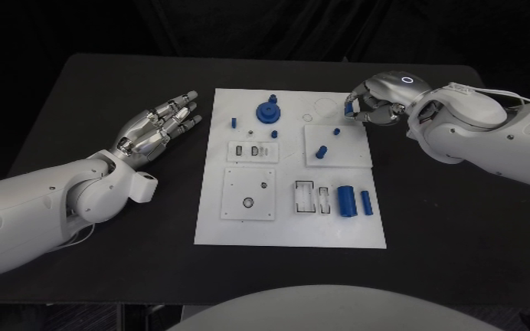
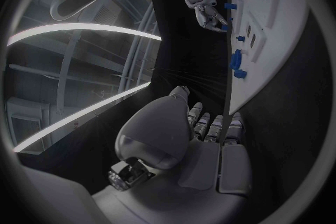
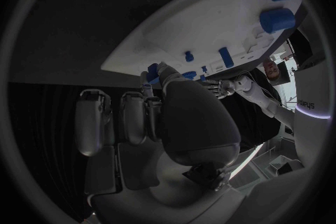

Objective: Assemble the parts on the task board

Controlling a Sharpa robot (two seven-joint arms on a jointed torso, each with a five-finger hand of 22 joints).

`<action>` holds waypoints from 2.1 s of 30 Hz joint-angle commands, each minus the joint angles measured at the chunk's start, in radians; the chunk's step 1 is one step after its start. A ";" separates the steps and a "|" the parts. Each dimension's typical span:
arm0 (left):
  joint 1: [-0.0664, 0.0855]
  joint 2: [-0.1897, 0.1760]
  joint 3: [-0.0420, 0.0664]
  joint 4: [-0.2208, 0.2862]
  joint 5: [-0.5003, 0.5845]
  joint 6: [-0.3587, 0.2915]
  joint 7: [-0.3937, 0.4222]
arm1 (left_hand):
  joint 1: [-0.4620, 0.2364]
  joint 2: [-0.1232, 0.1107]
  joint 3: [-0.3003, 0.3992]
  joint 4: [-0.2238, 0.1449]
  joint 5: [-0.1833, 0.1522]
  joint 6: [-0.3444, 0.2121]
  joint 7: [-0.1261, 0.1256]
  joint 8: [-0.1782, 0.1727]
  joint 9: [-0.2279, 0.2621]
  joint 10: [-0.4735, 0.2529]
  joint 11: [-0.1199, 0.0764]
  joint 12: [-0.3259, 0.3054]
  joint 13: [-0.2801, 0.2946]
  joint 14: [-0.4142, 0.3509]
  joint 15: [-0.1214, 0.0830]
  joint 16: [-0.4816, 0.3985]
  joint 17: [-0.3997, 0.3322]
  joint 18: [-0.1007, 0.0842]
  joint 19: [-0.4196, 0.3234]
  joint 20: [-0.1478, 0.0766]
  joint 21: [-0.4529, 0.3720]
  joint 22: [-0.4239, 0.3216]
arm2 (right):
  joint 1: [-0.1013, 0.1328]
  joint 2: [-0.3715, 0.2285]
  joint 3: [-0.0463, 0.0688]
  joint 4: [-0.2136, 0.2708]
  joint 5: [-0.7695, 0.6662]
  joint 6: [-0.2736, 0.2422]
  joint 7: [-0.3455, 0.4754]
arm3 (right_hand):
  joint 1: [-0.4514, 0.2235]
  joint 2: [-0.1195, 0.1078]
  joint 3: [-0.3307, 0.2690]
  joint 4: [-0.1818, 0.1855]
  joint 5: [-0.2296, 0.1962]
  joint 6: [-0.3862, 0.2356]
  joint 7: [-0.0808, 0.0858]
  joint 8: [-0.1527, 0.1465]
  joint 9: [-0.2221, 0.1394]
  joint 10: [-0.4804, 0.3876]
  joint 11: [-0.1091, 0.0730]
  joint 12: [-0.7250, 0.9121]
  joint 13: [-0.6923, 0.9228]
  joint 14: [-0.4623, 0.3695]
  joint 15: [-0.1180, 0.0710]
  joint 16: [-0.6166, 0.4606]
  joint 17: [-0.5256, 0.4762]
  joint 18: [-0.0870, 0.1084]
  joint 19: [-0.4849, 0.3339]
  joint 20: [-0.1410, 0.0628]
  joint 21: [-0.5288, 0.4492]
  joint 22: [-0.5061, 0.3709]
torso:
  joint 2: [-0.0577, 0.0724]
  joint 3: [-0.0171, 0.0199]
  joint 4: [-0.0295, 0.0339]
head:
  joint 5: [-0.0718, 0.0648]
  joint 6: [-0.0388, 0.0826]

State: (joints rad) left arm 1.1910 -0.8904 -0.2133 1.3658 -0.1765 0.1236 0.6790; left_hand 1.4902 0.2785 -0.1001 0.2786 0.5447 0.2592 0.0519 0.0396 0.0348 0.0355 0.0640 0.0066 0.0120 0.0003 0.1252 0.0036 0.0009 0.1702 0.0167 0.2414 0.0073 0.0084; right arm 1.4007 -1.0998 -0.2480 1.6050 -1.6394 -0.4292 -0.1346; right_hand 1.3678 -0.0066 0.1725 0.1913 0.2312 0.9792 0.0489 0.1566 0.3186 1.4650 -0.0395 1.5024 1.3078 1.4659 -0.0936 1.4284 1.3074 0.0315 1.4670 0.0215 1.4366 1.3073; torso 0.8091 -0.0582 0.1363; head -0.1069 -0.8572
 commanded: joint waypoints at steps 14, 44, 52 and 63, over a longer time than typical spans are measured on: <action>-0.002 0.006 0.001 0.008 0.000 0.003 0.059 | -0.011 -0.002 0.000 0.006 -0.001 -0.002 -0.002 0.000 0.000 0.001 0.008 0.004 0.000 0.000 0.010 -0.004 -0.001 0.010 0.000 0.005 0.007 0.001 | 0.024 0.109 0.002 0.110 -0.003 0.012 0.053 | -0.001 -0.006 -0.005 -0.009 0.030 0.006 0.008 -0.003 0.019 0.057 0.003 0.012 0.193 0.067 -0.003 0.005 0.071 0.002 0.038 -0.006 0.001 0.211 | -0.001 -0.0011 0.0051 | 0.013 0.000; -0.002 0.017 0.001 0.008 0.000 0.013 0.056 | -0.014 -0.001 0.001 0.005 -0.014 -0.004 -0.002 0.000 0.000 -0.001 0.007 0.003 0.000 0.000 0.009 -0.004 -0.001 0.010 0.000 0.005 0.006 0.001 | -0.072 0.289 0.003 0.039 -0.029 0.145 -0.008 | -0.004 -0.015 -0.004 -0.032 0.060 0.015 0.026 -0.009 0.036 0.077 0.020 0.036 0.222 0.074 0.010 0.027 0.097 -0.001 0.046 0.004 0.013 0.218 | 0.000 -0.0014 0.0023 | 0.014 -0.012; -0.002 0.018 0.001 0.007 0.000 0.014 0.056 | -0.014 0.000 0.001 0.005 -0.016 -0.004 -0.003 0.000 0.000 -0.001 0.007 0.003 0.000 0.000 0.009 -0.004 -0.001 0.009 0.000 0.005 0.006 0.001 | -0.072 0.295 0.003 0.037 -0.030 0.153 -0.017 | -0.009 -0.018 -0.005 -0.036 0.056 0.002 0.029 -0.019 0.036 0.076 0.022 0.035 0.220 0.074 0.012 0.026 0.095 0.000 0.046 0.006 0.011 0.217 | 0.000 -0.0017 0.0020 | 0.014 -0.013; -0.002 0.022 0.001 0.003 0.000 0.016 0.055 | -0.014 0.000 0.002 0.005 -0.019 -0.005 -0.003 -0.001 0.000 -0.001 0.007 0.003 0.000 0.000 0.010 -0.004 -0.001 0.009 -0.001 0.005 0.006 0.000 | -0.073 0.302 0.003 0.027 -0.030 0.179 -0.018 | -0.056 -0.041 -0.031 -0.031 -0.034 -0.074 0.040 -0.075 0.031 0.067 0.030 0.026 0.209 0.072 0.019 0.025 0.090 0.003 0.041 0.015 -0.001 0.216 | -0.001 -0.0016 0.0029 | 0.012 -0.015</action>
State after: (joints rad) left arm 1.1903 -0.8707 -0.2133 1.3680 -0.1766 0.1265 0.6791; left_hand 1.4824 0.2784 -0.1001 0.2786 0.5292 0.2592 0.0518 0.0396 0.0348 0.0355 0.0640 0.0066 0.0121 0.0003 0.1252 0.0036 0.0009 0.1702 0.0167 0.2414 0.0073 0.0078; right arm 1.3342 -0.7981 -0.2399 1.6364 -1.6601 -0.3015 -0.1219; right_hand 1.3223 -0.0514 0.1448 0.1613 0.2003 0.9099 0.0890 0.0839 0.3499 1.4648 -0.0175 1.5335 1.3075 1.4649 -0.0801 1.4524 1.3074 0.0315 1.4669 0.0288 1.4384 1.3076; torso 0.8084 -0.0598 0.1384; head -0.0945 -0.8723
